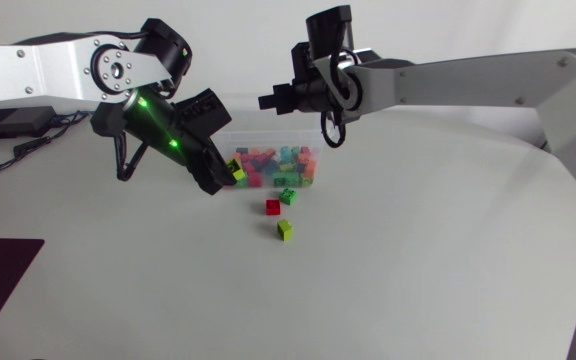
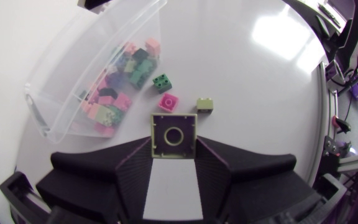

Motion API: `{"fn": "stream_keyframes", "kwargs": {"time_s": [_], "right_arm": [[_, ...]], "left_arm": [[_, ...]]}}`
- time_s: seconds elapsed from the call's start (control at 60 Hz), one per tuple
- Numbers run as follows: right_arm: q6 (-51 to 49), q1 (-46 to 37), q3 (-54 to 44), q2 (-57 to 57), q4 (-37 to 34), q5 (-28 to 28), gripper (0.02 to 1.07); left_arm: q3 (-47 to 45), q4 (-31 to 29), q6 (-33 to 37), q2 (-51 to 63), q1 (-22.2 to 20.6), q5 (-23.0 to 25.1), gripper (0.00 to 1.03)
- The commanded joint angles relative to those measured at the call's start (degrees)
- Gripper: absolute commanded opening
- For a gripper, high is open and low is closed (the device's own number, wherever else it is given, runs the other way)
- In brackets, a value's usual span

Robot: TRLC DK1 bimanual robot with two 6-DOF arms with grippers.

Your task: Place the duplo bricks in the container

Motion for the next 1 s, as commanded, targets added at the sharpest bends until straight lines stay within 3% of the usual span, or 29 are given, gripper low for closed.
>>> {"fn": "stream_keyframes", "kwargs": {"time_s": [0.0,0.067,0.15,0.583,0.983], "right_arm": [[0.08,0.98,1.71,1.82,1.72,1.65,0.6],[0.08,1.33,1.44,1.82,2.33,2.79,0.87],[0.26,1.33,0.74,0.5,2.33,2.97,1.02],[0.34,0.36,-19.3,-19.1,0.05,0.68,1.02],[-0.1,0.27,-35.74,-28.16,-2.41,-3.01,1.02]], "left_arm": [[1.81,0.71,-1.9,-1.57,0.98,0.86,0.14],[2.52,2.38,-3.66,-1.57,1.59,0.86,0.14],[3.57,5.54,-6.3,-1.31,2.3,0.86,0.14],[16.76,17.06,-20.62,10.47,3.35,-0.37,0.14],[29.94,18.99,-26.6,23.21,3.09,-3.19,0.15]]}}
